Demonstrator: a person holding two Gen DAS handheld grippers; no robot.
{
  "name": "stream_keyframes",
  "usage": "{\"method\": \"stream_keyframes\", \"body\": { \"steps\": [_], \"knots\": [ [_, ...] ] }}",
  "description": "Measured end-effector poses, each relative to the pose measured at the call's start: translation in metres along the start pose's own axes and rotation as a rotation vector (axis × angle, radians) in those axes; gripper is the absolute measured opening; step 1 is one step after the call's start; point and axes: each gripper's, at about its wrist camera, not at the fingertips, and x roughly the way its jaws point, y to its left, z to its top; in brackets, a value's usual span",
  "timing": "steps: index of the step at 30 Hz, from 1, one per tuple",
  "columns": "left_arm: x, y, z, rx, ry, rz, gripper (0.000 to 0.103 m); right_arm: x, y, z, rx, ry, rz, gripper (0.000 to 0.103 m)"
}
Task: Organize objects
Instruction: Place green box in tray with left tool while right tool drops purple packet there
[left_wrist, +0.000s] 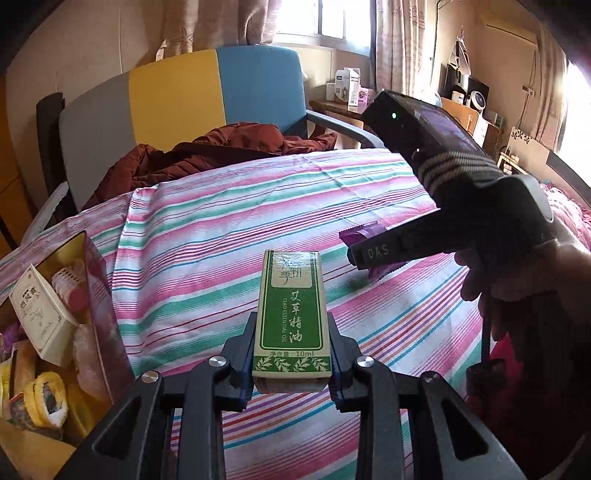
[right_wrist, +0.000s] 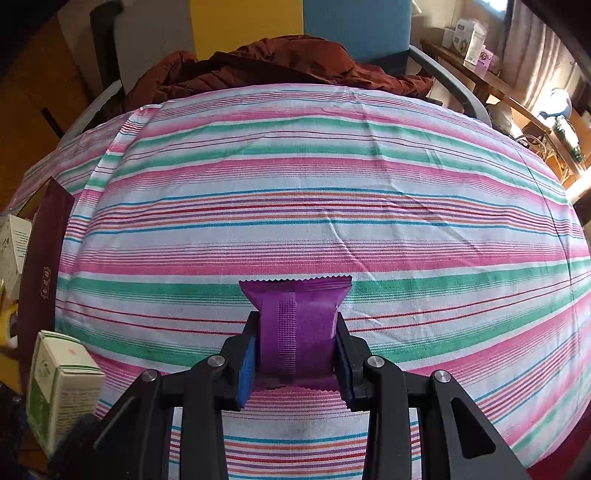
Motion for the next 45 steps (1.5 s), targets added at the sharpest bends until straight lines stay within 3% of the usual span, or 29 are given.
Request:
{"method": "stream_keyframes", "body": {
  "steps": [13,20,24,34,45],
  "knots": [
    [-0.074,0.046,0.001,-0.091,-0.079,0.06,0.03,-0.006,0.015,-0.006,-0.062,-0.03,-0.001,0.036],
    [-0.104,0.104,-0.012,-0.209,-0.084,0.138,0.03,0.002,0.027,-0.013,-0.105,0.012,-0.025,0.036],
    [-0.12,0.144,-0.025,-0.266,-0.089,0.222,0.03,-0.004,0.037,-0.015,-0.112,0.019,-0.006,0.036],
    [-0.158,0.216,-0.075,-0.371,-0.071,0.437,0.03,-0.064,0.114,-0.02,-0.148,-0.106,0.184,0.036],
    [-0.163,0.243,-0.101,-0.435,-0.051,0.469,0.03,-0.1,0.21,-0.031,-0.254,-0.172,0.363,0.036]
  ]
}}
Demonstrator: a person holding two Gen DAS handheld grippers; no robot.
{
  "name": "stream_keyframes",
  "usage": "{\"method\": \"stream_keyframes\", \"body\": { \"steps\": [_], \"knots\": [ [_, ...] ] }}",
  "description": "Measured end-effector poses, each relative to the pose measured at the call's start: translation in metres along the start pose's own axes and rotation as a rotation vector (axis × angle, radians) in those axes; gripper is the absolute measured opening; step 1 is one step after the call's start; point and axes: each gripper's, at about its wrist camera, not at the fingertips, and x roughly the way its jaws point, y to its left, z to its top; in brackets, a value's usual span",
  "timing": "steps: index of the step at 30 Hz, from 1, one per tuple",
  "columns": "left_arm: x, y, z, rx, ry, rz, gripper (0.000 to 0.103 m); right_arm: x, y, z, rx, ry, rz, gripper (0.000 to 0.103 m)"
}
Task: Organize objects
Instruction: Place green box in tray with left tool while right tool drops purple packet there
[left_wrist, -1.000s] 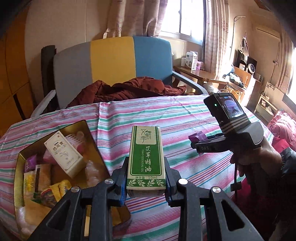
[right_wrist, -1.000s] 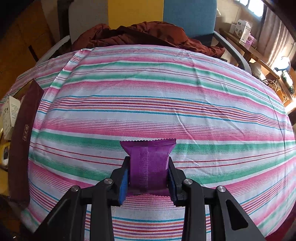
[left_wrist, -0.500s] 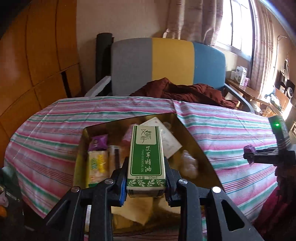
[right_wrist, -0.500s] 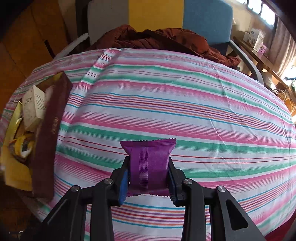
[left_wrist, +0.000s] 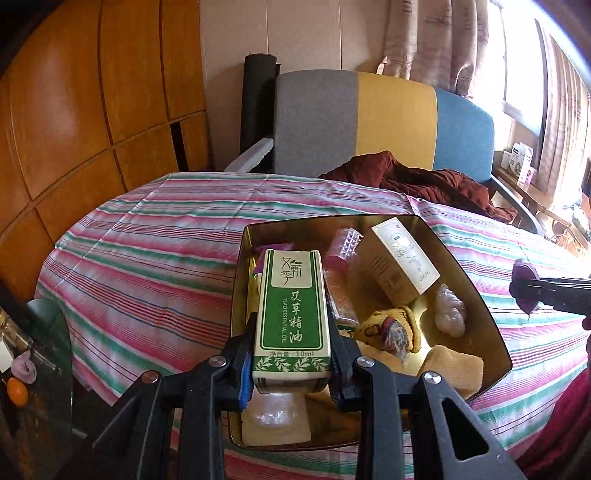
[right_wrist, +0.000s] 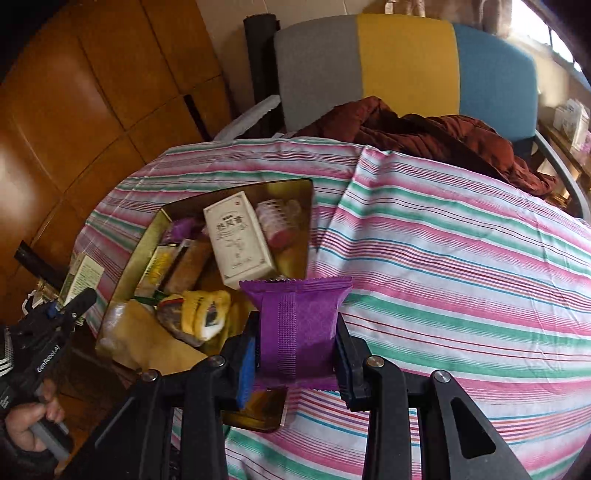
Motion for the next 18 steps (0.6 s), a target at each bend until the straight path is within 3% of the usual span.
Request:
{"method": "stream_keyframes", "body": {
  "steps": [8,18],
  "knots": [
    [0.01,0.002,-0.003,-0.022,0.035,-0.036,0.03,0.022,0.038,0.001,-0.055,0.035,0.053,0.036],
    [0.029,0.004,0.0,-0.09,0.113,-0.136,0.03,0.032,0.028,0.007,-0.029,0.042,0.032,0.036]
  ]
}}
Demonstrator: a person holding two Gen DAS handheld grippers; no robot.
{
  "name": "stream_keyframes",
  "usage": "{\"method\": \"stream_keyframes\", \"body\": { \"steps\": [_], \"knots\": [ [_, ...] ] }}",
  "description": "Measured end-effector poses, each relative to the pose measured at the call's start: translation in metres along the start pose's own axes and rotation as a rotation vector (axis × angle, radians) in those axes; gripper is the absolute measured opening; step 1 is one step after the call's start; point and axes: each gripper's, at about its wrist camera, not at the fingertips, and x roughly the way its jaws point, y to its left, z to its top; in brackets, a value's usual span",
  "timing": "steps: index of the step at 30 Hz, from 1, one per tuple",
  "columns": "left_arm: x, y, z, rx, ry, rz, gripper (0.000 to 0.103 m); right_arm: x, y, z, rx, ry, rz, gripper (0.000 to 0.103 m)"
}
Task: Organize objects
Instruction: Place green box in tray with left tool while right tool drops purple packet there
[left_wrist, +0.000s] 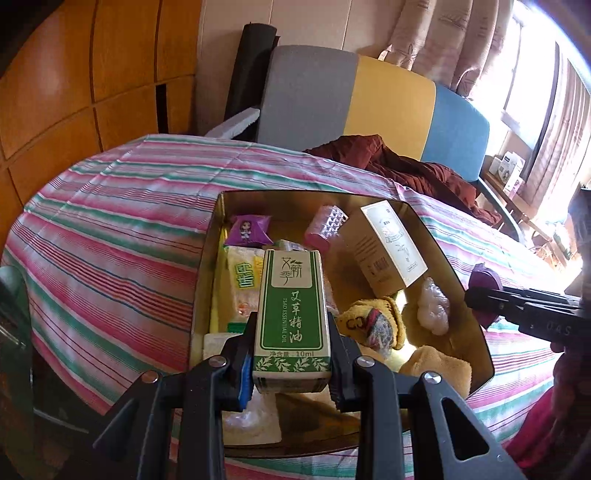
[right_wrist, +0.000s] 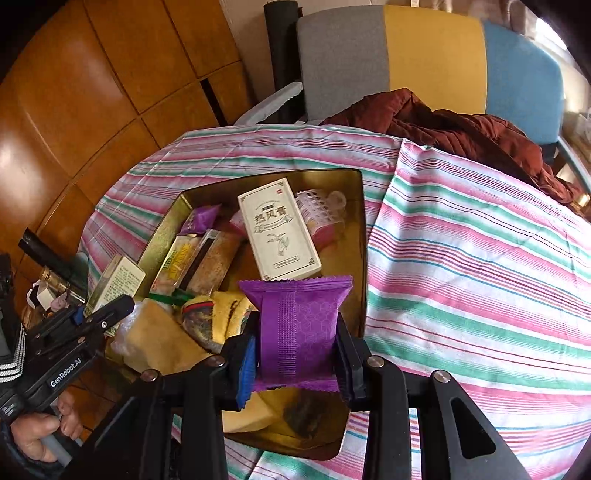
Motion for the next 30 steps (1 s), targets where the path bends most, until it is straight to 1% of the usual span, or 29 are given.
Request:
{"method": "stream_keyframes", "body": {
  "steps": [9,12,14,15,18,20,22,26,28,30],
  "knots": [
    [0.014,-0.013,0.021,-0.028,0.022,-0.089,0.03,0.012,-0.006,0.035,-0.015,-0.029,-0.027,0.036],
    [0.024,-0.021,0.033,-0.035,0.033,-0.13,0.03,0.024,-0.008,0.049,-0.021,-0.026,-0.051,0.036],
    [0.039,-0.024,0.043,-0.055,0.06,-0.161,0.031,0.037,-0.011,0.057,-0.016,-0.016,-0.06,0.039],
    [0.048,-0.024,0.047,-0.076,0.078,-0.16,0.031,0.042,-0.012,0.061,-0.016,-0.01,-0.06,0.039],
    [0.068,-0.027,0.057,-0.11,0.113,-0.165,0.039,0.053,-0.011,0.065,-0.024,0.01,-0.07,0.04],
    [0.077,-0.029,0.057,-0.113,0.132,-0.153,0.039,0.055,-0.011,0.063,-0.019,0.013,-0.055,0.042],
    [0.079,-0.03,0.055,-0.108,0.141,-0.16,0.039,0.055,-0.011,0.059,-0.018,0.013,-0.049,0.049],
    [0.075,-0.029,0.046,-0.098,0.138,-0.152,0.039,0.056,-0.013,0.053,-0.009,0.014,-0.036,0.053],
    [0.071,-0.027,0.043,-0.097,0.135,-0.144,0.039,0.054,-0.014,0.052,-0.001,0.008,-0.032,0.065],
    [0.065,-0.024,0.041,-0.095,0.124,-0.134,0.039,0.051,-0.014,0.051,0.008,0.003,-0.03,0.065]
  ]
}}
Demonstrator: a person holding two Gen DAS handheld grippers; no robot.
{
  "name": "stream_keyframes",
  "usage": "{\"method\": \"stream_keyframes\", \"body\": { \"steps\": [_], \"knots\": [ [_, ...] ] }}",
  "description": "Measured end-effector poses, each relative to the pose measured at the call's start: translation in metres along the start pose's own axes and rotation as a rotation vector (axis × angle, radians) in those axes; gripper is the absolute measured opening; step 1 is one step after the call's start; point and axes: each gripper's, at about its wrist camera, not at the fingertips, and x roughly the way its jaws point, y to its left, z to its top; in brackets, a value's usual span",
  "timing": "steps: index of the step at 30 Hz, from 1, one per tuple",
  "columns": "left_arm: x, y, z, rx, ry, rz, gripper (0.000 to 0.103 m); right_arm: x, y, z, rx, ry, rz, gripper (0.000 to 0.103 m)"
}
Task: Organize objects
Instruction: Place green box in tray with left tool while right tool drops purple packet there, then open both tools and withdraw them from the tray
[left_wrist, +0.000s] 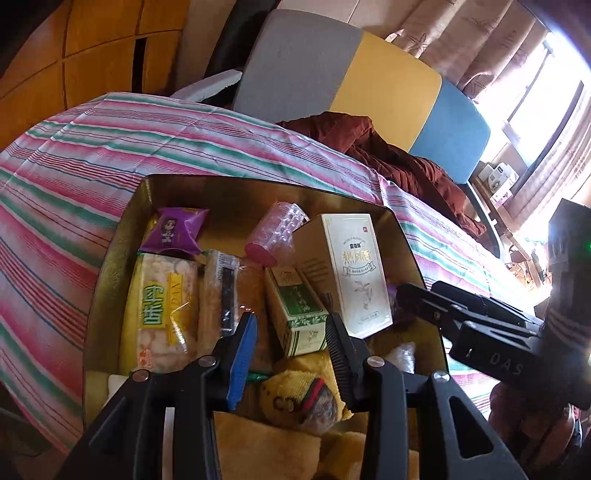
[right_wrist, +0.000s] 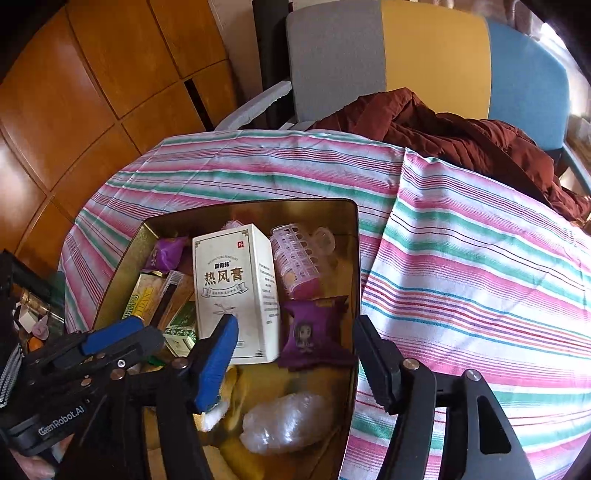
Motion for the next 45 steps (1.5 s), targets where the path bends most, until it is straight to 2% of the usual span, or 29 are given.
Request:
{"method": "stream_keyframes", "body": {
  "steps": [12,20,26,29,32,34,36,38,43,45],
  "knots": [
    [-0.044,-0.005,-0.02,0.101,-0.138,0.138,0.041,-0.026,0.017,-0.02,-0.03,-0.046,-0.027,0.088],
    [-0.067,-0.008,-0.034,0.127,-0.198,0.212,0.045,-0.047,0.032,-0.038,-0.056,-0.1,-0.065,0.102],
    [-0.076,-0.011,-0.045,0.132,-0.212,0.242,0.046,-0.063,0.04,-0.054,-0.065,-0.147,-0.123,0.103],
    [-0.079,-0.013,-0.052,0.144,-0.223,0.261,0.051,-0.07,0.041,-0.063,-0.057,-0.175,-0.164,0.103],
    [-0.088,-0.015,-0.06,0.151,-0.252,0.251,0.059,-0.075,0.038,-0.074,-0.042,-0.192,-0.2,0.103],
    [-0.093,-0.017,-0.065,0.153,-0.271,0.245,0.07,-0.077,0.034,-0.081,-0.03,-0.194,-0.215,0.103],
    [-0.098,-0.02,-0.067,0.153,-0.287,0.222,0.072,-0.078,0.033,-0.089,-0.022,-0.197,-0.231,0.103],
    [-0.102,-0.022,-0.07,0.145,-0.296,0.199,0.079,-0.08,0.032,-0.095,-0.015,-0.201,-0.237,0.103],
    [-0.1,-0.036,-0.073,0.167,-0.299,0.283,0.082,-0.084,0.03,-0.101,-0.004,-0.216,-0.247,0.103],
    [-0.101,-0.038,-0.074,0.17,-0.305,0.291,0.082,-0.085,0.031,-0.101,-0.003,-0.222,-0.25,0.103]
  ]
}}
